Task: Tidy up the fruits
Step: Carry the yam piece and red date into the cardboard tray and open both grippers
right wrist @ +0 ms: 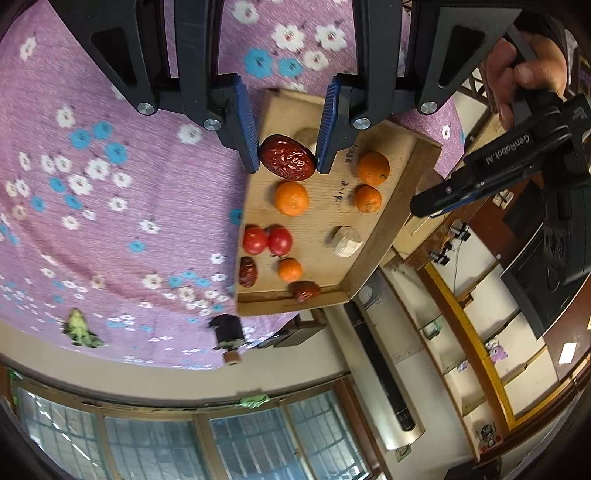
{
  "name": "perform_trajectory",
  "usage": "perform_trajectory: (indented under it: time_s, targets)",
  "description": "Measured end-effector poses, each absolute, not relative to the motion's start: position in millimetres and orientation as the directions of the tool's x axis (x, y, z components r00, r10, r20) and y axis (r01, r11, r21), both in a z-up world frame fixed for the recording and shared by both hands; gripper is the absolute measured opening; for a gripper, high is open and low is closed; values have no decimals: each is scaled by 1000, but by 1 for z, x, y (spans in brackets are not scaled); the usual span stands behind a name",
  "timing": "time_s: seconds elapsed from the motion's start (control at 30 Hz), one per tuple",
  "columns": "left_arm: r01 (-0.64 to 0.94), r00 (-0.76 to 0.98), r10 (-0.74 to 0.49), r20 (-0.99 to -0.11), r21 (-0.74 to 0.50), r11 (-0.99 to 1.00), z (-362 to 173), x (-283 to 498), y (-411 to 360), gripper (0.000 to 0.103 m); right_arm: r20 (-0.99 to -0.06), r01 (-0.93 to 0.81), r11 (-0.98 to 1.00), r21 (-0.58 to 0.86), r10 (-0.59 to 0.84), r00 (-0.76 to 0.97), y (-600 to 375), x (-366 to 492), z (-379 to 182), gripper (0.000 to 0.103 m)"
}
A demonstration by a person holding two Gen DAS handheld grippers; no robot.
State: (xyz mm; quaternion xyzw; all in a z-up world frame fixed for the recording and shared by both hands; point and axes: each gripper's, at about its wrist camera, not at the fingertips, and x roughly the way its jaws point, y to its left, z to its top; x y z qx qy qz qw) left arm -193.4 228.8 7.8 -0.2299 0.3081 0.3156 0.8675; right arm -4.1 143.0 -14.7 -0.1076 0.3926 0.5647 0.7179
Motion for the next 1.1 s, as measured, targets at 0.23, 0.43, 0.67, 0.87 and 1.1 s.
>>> perform_trajectory:
  time_s: [0.23, 0.43, 0.67, 0.87, 1.1]
  targets:
    - [-715, 581, 432, -690, -179, 675, 4, -179, 266, 28, -703, -914, 297, 277, 711, 18, 189, -11, -21, 32]
    - [-718, 550, 400, -733, -170, 675, -15, -157, 286, 28, -744, -932, 266, 245, 668, -5, 233, -16, -34, 32]
    - [-728, 520, 376, -767, -167, 665, -30, -146, 301, 28, -767, -946, 250, 207, 641, 1, 262, -16, -46, 32]
    - [-736, 497, 357, -791, -166, 657, -40, -142, 305, 28, -779, -960, 228, 164, 627, 16, 272, -19, -48, 33]
    - [-753, 479, 364, -799, -161, 638, -39, -146, 306, 50, -783, -971, 208, 121, 621, 36, 272, -24, -47, 33]
